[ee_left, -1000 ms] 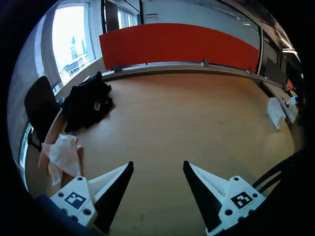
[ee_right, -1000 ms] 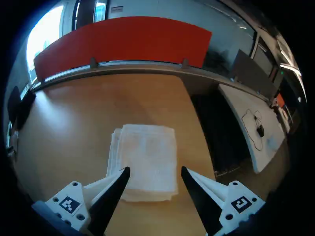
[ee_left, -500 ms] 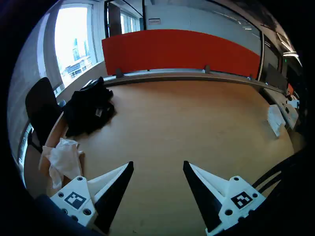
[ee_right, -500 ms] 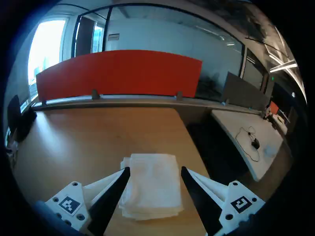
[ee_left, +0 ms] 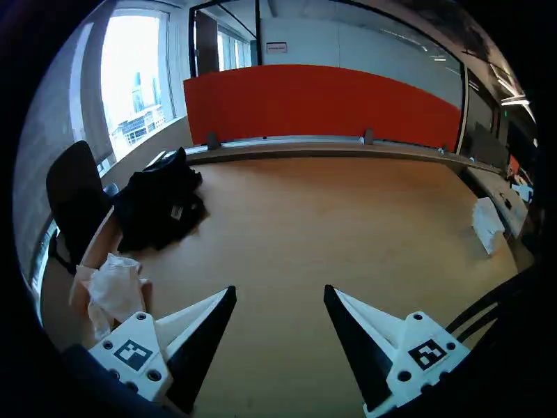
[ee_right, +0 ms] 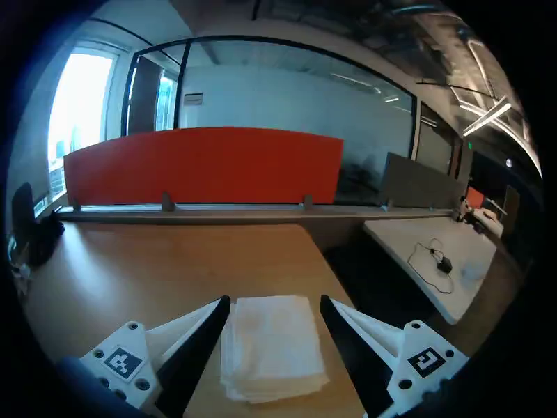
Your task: Fold towel
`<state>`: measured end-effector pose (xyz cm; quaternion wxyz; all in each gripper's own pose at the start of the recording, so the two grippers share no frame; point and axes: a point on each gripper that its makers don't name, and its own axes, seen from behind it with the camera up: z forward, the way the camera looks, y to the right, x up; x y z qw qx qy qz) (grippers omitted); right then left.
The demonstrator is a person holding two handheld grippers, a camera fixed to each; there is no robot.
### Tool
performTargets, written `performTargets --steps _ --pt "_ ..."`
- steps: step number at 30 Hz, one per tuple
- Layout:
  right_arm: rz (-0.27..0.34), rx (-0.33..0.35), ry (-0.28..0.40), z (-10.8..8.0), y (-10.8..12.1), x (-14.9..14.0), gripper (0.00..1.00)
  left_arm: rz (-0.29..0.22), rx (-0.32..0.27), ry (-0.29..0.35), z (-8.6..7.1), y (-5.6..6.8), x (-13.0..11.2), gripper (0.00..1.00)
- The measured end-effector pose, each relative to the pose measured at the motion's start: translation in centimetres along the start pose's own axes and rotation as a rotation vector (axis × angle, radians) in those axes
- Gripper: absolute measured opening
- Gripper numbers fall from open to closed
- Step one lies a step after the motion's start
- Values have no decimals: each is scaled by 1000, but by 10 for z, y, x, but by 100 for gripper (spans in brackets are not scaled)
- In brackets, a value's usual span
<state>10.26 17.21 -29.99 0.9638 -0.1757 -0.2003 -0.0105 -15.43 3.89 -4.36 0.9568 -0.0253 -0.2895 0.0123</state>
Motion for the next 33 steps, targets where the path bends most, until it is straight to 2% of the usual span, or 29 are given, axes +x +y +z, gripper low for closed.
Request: performTargets --steps 5,12,20,26,33 --pt "11 13 63 -3 -18 16 100 -20 -15 49 -2 1 18 93" --pt "24 3 149 -11 -35 28 100 -58 -15 171 -8 -2 57 94" --pt "31 11 181 -18 -55 26 100 -69 2 267 -13 -9 88 93" --pt "19 39 213 -27 -84 36 100 -63 -1 337 -18 -10 109 93" --pt "17 81 242 -33 -127 52 100 -63 5 379 -22 -13 124 93"
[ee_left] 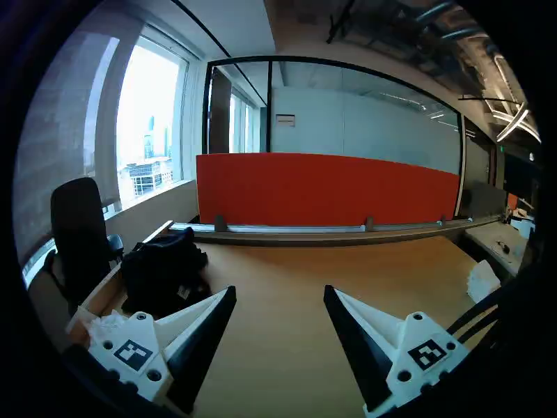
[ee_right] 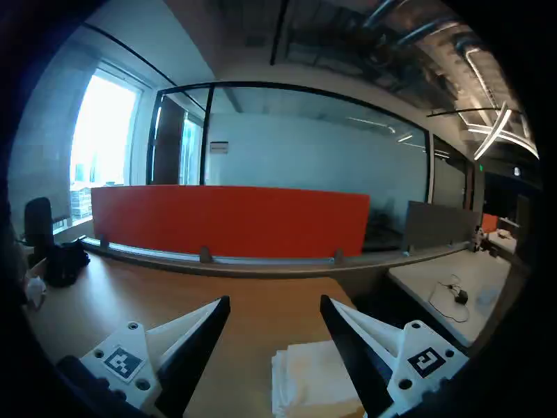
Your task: Fold towel
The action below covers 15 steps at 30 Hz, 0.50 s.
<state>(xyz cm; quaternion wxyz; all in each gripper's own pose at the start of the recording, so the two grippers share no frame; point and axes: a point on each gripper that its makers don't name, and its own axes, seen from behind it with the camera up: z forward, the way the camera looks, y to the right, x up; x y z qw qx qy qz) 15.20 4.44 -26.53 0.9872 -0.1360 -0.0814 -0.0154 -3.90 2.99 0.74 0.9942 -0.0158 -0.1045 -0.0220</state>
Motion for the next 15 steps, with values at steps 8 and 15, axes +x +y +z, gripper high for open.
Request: performTargets --steps 8,15 --pt "-12 30 27 -5 -54 18 100 -1 1 43 1 -1 16 93" --pt "-5 62 44 -7 -107 30 100 -11 4 77 1 -4 31 93"
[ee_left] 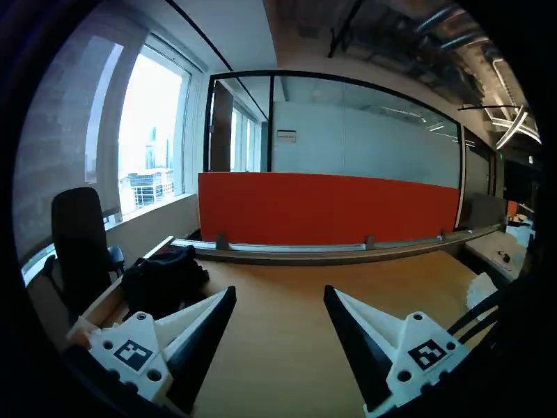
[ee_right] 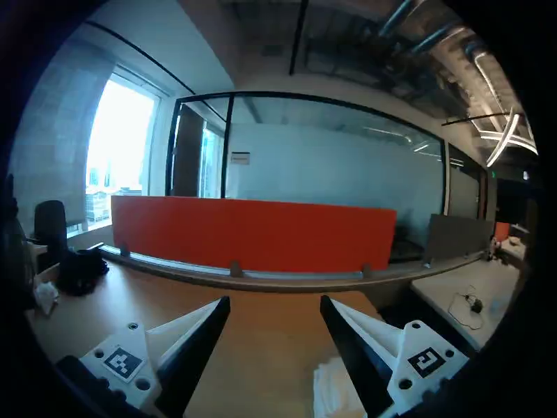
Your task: Fold towel
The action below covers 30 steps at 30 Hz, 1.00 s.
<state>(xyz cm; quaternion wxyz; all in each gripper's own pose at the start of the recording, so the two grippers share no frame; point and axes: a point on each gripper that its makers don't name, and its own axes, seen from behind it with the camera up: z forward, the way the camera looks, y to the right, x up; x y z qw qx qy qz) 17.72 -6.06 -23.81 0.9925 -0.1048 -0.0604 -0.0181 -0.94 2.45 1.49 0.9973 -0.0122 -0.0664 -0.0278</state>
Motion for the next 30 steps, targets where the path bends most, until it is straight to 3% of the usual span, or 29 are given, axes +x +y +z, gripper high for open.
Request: performTargets --steps 12,21,30 --pt "17 30 23 5 -73 17 100 6 8 32 -1 -7 16 93" --pt "21 8 18 7 -90 16 100 24 21 39 -5 -14 15 93" --pt "36 -22 8 6 -110 17 100 31 26 57 -5 -13 9 93"
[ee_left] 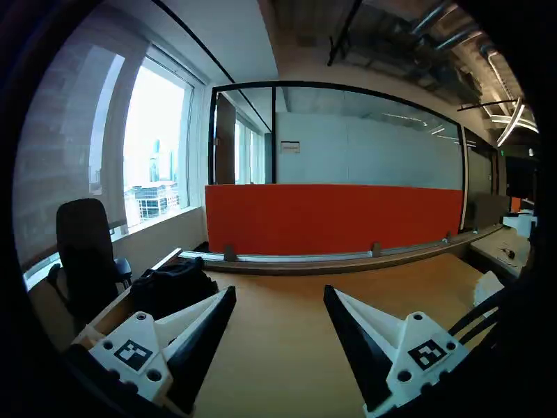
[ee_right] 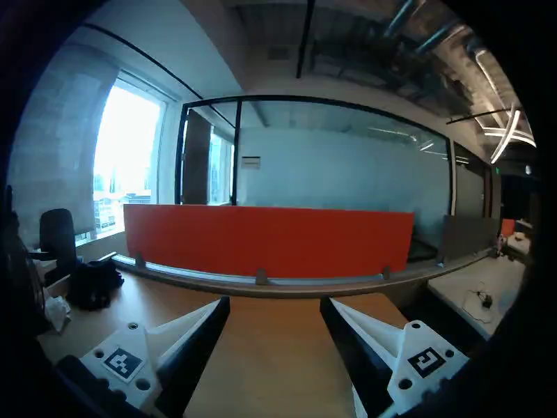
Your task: Fold towel
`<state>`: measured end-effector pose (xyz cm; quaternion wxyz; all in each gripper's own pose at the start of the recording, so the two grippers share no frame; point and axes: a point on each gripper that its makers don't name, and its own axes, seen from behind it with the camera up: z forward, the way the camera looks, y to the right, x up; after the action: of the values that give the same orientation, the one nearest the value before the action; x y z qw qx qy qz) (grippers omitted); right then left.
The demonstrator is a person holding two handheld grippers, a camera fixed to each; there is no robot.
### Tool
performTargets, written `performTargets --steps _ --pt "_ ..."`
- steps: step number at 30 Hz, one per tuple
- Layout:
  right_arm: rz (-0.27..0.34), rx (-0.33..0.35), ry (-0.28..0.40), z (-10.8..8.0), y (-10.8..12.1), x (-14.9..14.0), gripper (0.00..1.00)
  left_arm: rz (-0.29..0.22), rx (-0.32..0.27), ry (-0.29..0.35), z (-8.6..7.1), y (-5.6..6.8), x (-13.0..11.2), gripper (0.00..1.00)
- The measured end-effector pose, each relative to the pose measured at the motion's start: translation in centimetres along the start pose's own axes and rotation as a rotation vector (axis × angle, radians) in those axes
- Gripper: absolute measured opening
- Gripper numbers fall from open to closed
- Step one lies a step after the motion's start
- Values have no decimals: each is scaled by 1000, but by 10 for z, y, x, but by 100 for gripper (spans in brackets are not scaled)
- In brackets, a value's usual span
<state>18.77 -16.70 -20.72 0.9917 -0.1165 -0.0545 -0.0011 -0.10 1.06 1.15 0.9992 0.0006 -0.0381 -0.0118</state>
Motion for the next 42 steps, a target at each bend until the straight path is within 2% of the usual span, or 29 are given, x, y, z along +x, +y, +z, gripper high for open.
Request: performTargets --steps 5,11,17,23,32,42 --pt "23 0 -26 3 -22 -3 100 21 3 13 1 0 -3 93" --pt "25 -21 -25 6 -42 -4 100 32 5 44 4 -3 -10 93" --pt "30 -19 -4 7 -56 -5 100 30 5 73 9 -9 -28 93" --pt "53 15 3 9 -78 -12 100 25 13 95 10 -15 -55 93" --pt "29 19 -9 12 -92 -36 100 7 33 111 8 -23 -96 93" --pt "6 12 3 16 -99 -50 100 -11 16 131 15 -15 -127 93"
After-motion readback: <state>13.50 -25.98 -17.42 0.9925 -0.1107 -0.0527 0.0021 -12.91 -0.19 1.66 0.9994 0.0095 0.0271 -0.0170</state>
